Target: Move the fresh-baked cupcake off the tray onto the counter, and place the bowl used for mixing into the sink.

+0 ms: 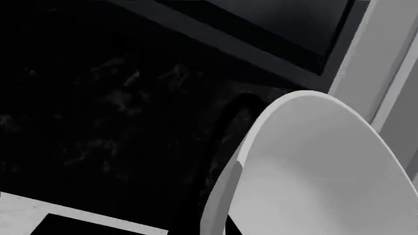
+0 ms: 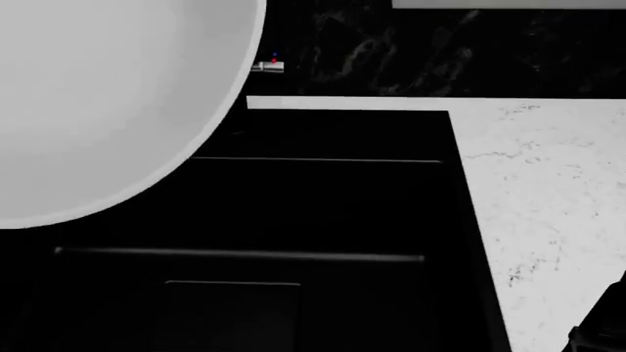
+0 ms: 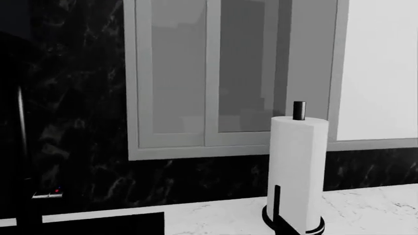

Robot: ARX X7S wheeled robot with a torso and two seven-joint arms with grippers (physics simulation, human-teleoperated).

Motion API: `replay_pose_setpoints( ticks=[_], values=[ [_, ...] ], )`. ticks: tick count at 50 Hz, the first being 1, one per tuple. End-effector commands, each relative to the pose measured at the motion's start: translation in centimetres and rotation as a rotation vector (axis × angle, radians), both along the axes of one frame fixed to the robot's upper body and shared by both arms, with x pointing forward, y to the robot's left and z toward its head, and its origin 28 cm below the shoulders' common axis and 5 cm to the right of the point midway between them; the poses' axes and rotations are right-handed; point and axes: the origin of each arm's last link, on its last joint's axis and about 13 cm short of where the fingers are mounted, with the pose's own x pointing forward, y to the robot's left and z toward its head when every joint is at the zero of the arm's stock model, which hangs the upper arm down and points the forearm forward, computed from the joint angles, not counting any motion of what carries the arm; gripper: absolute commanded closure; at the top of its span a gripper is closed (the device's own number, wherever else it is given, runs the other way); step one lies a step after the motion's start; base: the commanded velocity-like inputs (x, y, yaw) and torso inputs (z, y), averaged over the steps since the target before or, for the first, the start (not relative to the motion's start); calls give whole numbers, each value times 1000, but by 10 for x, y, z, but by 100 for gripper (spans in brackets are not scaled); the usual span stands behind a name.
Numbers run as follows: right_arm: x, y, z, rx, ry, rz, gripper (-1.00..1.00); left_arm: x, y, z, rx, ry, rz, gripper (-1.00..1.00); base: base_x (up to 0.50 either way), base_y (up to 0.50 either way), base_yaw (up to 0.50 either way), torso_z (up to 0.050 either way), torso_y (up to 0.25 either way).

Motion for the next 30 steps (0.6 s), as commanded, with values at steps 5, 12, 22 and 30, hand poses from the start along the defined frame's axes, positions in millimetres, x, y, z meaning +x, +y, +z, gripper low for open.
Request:
replay_pose_setpoints(
  ticks=[5, 12, 22, 30],
  values=[
    [-1, 0, -4, 12, -3, -2, -100, 55, 3, -26, -71, 315, 0, 100, 0, 0, 0, 0, 0],
    [-2, 1, -1, 12, -9, 0, -100, 66, 1, -46, -88, 454, -38, 100, 0, 0, 0, 0, 0],
    [-2, -1, -3, 12, -6, 3, -100, 68, -5, -67, -66, 535, -72, 100, 0, 0, 0, 0, 1],
    [-1, -1, -4, 12, -9, -1, -100, 70, -6, -80, -66, 583, -83, 100, 0, 0, 0, 0, 0]
  ],
)
